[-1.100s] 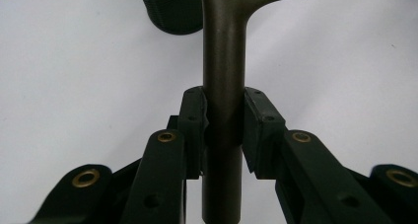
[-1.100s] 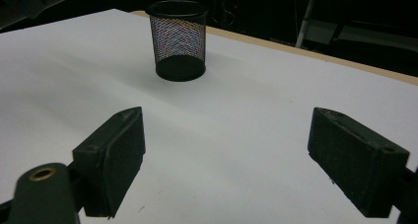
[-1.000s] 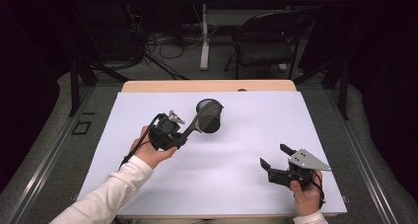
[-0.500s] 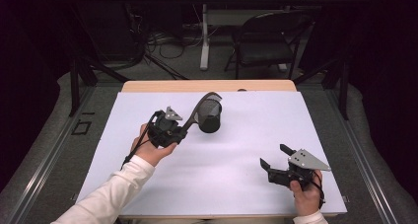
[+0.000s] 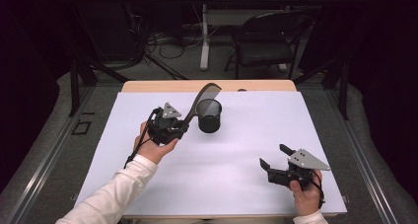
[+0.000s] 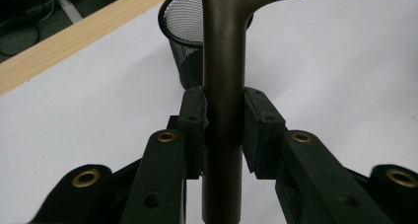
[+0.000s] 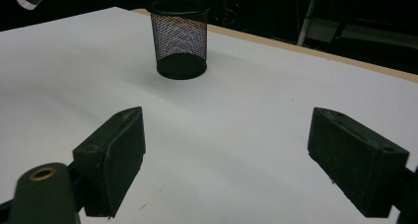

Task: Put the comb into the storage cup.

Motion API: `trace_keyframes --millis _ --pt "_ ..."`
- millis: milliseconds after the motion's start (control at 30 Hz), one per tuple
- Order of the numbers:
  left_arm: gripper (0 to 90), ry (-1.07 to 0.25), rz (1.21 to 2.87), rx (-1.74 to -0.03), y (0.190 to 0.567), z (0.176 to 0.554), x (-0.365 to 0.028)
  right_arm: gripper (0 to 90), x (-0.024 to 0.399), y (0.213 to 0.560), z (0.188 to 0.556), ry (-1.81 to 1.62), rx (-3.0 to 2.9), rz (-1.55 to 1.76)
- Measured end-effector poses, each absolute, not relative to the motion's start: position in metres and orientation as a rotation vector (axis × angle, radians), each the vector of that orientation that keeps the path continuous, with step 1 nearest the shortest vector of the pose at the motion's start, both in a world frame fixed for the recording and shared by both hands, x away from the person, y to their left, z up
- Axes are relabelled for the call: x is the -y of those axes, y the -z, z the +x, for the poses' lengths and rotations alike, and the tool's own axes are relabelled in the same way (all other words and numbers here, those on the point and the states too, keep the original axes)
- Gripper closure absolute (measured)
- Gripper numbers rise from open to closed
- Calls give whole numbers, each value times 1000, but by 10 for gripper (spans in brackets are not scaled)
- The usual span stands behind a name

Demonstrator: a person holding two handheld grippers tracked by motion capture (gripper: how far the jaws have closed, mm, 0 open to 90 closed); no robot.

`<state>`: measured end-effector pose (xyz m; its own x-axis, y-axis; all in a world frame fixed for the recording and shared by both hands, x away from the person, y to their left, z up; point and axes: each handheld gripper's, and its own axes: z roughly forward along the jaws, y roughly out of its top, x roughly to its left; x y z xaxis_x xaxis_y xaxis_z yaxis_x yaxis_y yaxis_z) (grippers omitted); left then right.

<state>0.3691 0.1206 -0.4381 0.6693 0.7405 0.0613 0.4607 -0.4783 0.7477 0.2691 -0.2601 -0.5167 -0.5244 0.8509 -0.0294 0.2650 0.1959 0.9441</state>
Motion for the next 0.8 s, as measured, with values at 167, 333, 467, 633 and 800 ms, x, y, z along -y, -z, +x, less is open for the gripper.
trace_keyframes --millis 167,333,467,633,800 --pt "727 -518 2119 -920 439 371 -118 146 260 517 269 -1334 -1907 1043" --pt "727 -540 2100 -918 439 372 -118 146 260 517 270 -1335 -1909 1037" --pt "727 -549 2080 -922 440 374 -118 146 260 517 270 -1334 -1911 1038" --pt "727 -575 2064 -922 441 376 -118 146 259 518 270 -1336 -1913 1038" --pt "726 -587 2046 -927 441 379 -119 146 257 518 271 -1325 -1929 1041"
